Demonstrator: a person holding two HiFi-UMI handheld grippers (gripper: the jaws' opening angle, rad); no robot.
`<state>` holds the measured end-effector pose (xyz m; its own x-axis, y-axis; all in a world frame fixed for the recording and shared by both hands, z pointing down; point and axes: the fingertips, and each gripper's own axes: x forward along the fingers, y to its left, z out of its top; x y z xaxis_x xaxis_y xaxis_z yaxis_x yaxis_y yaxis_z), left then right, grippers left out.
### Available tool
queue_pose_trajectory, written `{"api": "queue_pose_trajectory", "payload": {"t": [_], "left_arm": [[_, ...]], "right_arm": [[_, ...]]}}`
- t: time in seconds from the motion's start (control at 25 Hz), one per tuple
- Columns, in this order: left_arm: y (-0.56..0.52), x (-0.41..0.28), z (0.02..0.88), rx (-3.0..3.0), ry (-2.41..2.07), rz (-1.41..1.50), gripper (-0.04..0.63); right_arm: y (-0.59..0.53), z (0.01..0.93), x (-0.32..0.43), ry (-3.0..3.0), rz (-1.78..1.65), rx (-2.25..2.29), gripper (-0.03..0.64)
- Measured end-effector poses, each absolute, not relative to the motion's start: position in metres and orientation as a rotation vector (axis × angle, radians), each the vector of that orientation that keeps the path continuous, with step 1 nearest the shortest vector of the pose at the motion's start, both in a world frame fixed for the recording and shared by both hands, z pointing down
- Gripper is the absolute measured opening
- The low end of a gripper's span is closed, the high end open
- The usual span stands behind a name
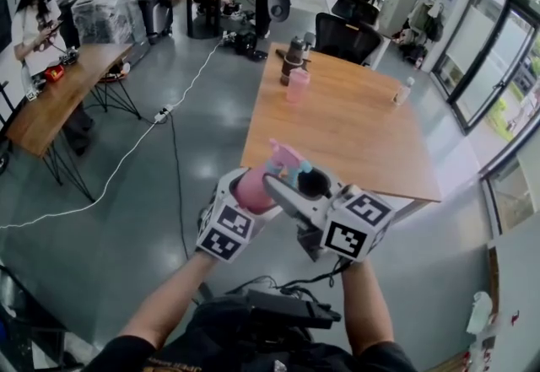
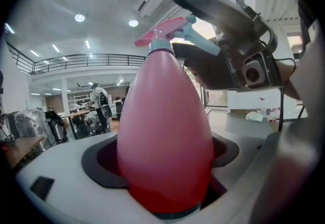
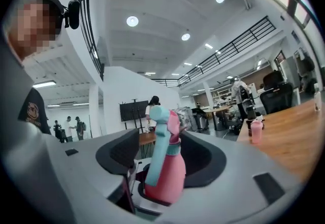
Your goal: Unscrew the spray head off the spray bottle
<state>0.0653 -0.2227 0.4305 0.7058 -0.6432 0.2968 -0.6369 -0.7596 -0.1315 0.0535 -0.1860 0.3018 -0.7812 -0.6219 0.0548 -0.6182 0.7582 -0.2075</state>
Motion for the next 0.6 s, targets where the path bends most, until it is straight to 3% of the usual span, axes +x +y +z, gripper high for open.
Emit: {"api": "queue_pose_trajectory", "payload": {"t": [0.12, 0.16, 0.32, 0.6], "left_arm": [[-0.216, 0.069, 0.43, -2.898, 1.02, -0.506, 0.451], [-0.214, 0.07, 0.429, -2.902, 0.999, -0.508, 0.45], [-0.2, 0.075, 0.424, -2.986, 0.808, -0.482, 0.451], [-0.137, 0.08, 0.411, -3.137, 0.033, -0.423, 0.451]], "right_arm": [[-0.19, 0.304, 0.063, 2.935, -0.299, -1.093, 0.133], [-0.19, 0.304, 0.065, 2.943, -0.29, -1.089, 0.117], [-0.18, 0.298, 0.065, 2.999, -0.239, -0.979, 0.114], [-0.138, 0.288, 0.058, 3.189, -0.034, -0.466, 0.112]]}}
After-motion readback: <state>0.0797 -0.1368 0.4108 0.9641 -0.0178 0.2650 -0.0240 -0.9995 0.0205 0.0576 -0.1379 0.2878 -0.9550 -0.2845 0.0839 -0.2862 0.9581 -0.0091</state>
